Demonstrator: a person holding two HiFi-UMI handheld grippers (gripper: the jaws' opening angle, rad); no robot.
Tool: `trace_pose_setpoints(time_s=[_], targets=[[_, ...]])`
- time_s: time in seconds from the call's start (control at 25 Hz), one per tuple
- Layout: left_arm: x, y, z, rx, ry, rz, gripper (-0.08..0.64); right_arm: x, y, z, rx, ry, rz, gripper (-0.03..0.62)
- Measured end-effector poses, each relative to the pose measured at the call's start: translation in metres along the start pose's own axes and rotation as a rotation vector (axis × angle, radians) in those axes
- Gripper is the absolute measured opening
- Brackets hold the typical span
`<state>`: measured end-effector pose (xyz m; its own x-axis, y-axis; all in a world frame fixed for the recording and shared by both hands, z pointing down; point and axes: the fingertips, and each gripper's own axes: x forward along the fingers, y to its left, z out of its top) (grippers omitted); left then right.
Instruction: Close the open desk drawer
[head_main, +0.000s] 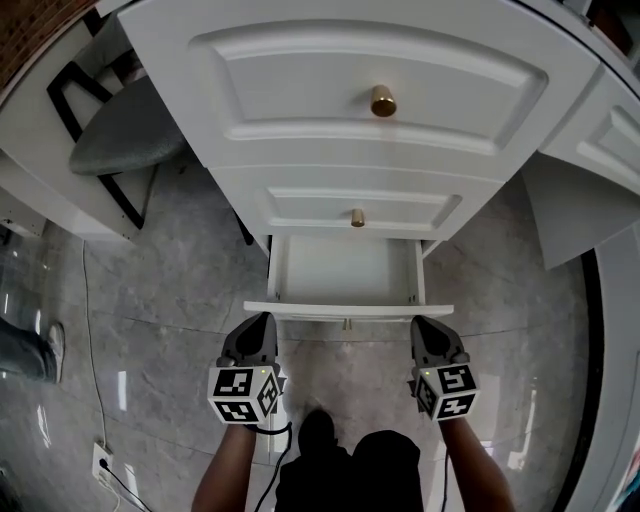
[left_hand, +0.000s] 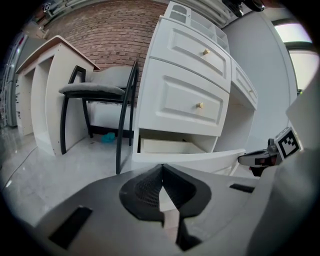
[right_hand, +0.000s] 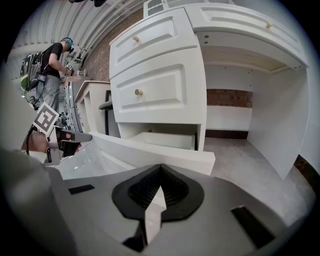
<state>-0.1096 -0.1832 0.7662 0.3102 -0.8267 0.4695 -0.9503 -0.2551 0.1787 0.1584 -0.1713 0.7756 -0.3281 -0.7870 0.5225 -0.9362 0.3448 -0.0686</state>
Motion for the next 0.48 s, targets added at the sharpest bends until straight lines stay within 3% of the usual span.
trace_pose_setpoints(time_s=[0.48], targets=[[0.026,0.005,0.015,0.035,-0.043,0.012,0.009,0.022,-0.013,0.015,-0.003,-0.074,-0.019,0.005]])
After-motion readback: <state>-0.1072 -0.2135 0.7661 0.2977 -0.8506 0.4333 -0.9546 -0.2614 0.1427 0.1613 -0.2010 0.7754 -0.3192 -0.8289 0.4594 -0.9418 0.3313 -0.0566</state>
